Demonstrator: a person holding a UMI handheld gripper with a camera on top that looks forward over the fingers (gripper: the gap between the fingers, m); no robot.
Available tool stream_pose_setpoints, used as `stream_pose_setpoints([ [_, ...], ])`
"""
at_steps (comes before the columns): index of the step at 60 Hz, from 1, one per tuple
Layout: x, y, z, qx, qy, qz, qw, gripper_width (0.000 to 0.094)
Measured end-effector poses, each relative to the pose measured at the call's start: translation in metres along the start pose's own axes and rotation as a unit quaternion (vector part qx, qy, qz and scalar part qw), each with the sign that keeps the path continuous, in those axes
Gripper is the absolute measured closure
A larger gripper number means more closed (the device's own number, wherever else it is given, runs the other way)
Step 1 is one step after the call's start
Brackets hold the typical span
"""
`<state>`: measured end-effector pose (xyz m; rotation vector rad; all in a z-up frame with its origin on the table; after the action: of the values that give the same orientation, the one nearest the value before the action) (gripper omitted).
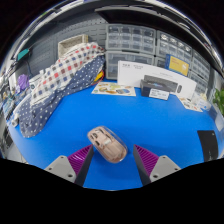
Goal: Arrange mouse
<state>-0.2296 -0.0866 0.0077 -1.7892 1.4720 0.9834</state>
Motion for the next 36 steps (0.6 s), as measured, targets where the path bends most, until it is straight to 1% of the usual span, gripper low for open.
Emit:
stream_pose_setpoints([
  [11,-0.026,-0.009,0.038,0.022,0.003,0.017,1.0,0.0145],
  [17,-0.035,-0.016,0.053,0.032,0.008,0.031,0.999,0.0165],
  [23,-0.039,-0.021,0.059,0.044,0.01,0.05,0.998,0.0222],
  [28,-0.039,-0.024,0.059,0.055,0.013,0.055,0.997,0.0347],
  [31,-0.039,-0.025,0.059,0.06,0.012,0.06,0.996,0.0365],
  [33,-0.039,-0.028,0.059,0.066,0.011,0.062,0.996,0.0468],
  [36,-0.039,-0.028,0.058,0.065,0.008,0.068,0.996,0.0484],
])
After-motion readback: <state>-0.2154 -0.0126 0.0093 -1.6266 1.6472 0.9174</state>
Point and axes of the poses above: the point between the fingertips, and its own axes, seen from behind it with the camera up: y to the left, x down, z forward, the way the camera looks, the point moved 3 cm from there along -z, backward, against the way the camera looks, and after that the axes turned 6 degrees about -y, right-handed, at the moved point
